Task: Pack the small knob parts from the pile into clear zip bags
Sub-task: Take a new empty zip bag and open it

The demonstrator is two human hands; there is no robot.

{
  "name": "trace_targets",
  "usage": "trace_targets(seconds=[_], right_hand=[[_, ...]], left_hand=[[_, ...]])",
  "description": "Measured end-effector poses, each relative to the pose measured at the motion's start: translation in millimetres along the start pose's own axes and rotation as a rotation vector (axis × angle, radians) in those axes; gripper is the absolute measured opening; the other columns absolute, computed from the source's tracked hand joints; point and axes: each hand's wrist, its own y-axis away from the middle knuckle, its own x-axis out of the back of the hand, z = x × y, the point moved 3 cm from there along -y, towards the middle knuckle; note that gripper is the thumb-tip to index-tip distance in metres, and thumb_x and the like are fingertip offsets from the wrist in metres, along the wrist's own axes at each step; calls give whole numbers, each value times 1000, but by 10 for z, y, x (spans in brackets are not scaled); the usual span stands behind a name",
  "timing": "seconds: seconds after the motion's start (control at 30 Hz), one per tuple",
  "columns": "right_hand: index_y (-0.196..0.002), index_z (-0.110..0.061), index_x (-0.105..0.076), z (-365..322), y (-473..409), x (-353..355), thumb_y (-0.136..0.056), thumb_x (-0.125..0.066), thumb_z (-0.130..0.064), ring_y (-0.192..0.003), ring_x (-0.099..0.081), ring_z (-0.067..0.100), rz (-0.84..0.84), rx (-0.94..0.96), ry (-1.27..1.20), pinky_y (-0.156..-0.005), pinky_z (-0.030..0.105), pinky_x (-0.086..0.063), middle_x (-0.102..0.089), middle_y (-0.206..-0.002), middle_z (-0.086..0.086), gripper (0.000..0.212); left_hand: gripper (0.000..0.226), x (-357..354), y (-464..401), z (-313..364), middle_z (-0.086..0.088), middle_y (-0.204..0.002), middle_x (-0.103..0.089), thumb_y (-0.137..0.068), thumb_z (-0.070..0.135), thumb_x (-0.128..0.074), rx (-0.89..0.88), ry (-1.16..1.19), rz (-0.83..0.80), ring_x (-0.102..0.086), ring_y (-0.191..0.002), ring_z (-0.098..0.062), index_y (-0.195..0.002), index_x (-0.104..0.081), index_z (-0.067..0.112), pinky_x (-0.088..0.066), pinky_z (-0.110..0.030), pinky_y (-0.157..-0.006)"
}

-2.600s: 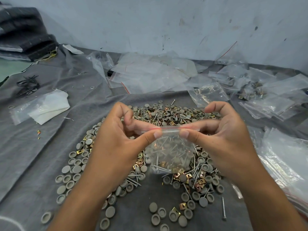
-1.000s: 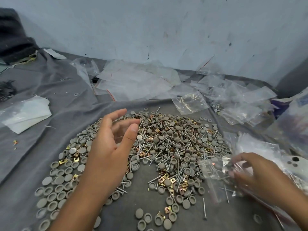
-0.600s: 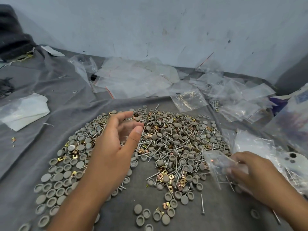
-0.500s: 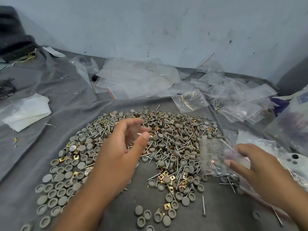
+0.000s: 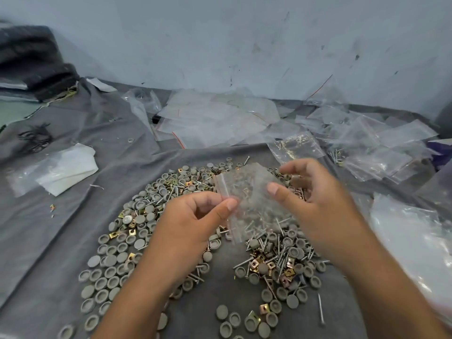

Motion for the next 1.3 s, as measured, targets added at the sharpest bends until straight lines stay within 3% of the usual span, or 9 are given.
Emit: trace_targets(seconds=[0.07, 0.2, 0.3, 0.43, 0.6, 0.73, 0.87, 1.17, 1.3], right_hand=[[-94, -40, -56, -80, 110, -140, -89, -67, -54, -94, -54, -2, 119, 116, 9, -71, 14, -37, -58, -96, -22, 18], [-89, -34, -60, -179, 212, -460, -78, -64, -70, -74, -59, 8, -39, 161, -100, -62, 14, -43, -64, -86, -15, 38], [-84, -30, -62, -184, 192, -515, -80, -71, -57, -69, -63, 6, -42, 142, -170, -58, 12, -44, -67, -81, -13, 29], [-88, -29, -66, -96, 184, -406, -92, -68, -42, -67, -64, 9, -144, 66, -286, -59, 27, -53, -71, -79, -6, 13], [-94, -31, -75, 47, 179, -244, -97, -62, -35, -74, -68, 1, -186, -32, -335, -66, 16, -53, -75, -86, -12, 14], [-85, -33, -70, 87, 246, -258, -92, -70, -33, -68, -67, -4, -25, 0, -69, -53, 9, -47, -72, -78, -22, 7], [-88, -33, -55, 27, 280, -306, -86, -70, -24, -51, -60, 4, 126, 103, 155, -51, 21, -45, -67, -61, -18, 17], [-84, -30, -41, -29, 314, -366, -81, -68, -14, -45, -41, 5, 9, 197, -18, -46, 13, -34, -62, -64, 1, 32], [-84, -30, -48, 26, 240, -310, -90, -63, -25, -57, -59, 19, -105, 138, -136, -51, 35, -48, -66, -73, 7, 16]], left_hand=[[16, 26, 5, 14, 7, -77, -77, -76, 45, -72, -16, 8, 78, -71, -72, -5, -80, -79, 31, -55, -17, -68], [18, 13, 71, 58, 9, -66, -72, -76, 44, -80, -156, -169, 201, -64, -57, -2, -70, -74, 29, -48, -17, -54], [17, -33, 128, 113, 14, -67, -71, -76, 36, -86, -320, -363, 260, -66, -63, -7, -69, -72, 28, -48, -18, -57], [11, -69, 117, 119, 14, -76, -75, -76, 35, -85, -260, -196, 113, -71, -71, -6, -81, -78, 28, -54, -17, -65], [18, -59, 54, 78, 7, -83, -77, -84, 37, -73, -140, -66, 31, -72, -74, -15, -102, -75, 33, -57, -24, -64], [17, -54, 108, 122, 13, -88, -69, -96, 18, -65, -366, -462, 279, -66, -83, -6, -92, -58, 33, -49, -19, -66], [29, -143, 184, 124, 3, -102, -63, -82, -9, -63, -603, -762, 374, -62, -92, -16, -79, -73, 18, -49, -35, -77], [20, -110, 168, 122, 4, -97, -60, -88, 13, -65, -337, -941, 339, -55, -88, -19, -103, -77, 19, -48, -42, -73], [18, -150, 192, 154, 4, -108, -62, -93, 15, -63, -400, -852, 312, -60, -88, -15, -108, -74, 14, -52, -37, -76]])
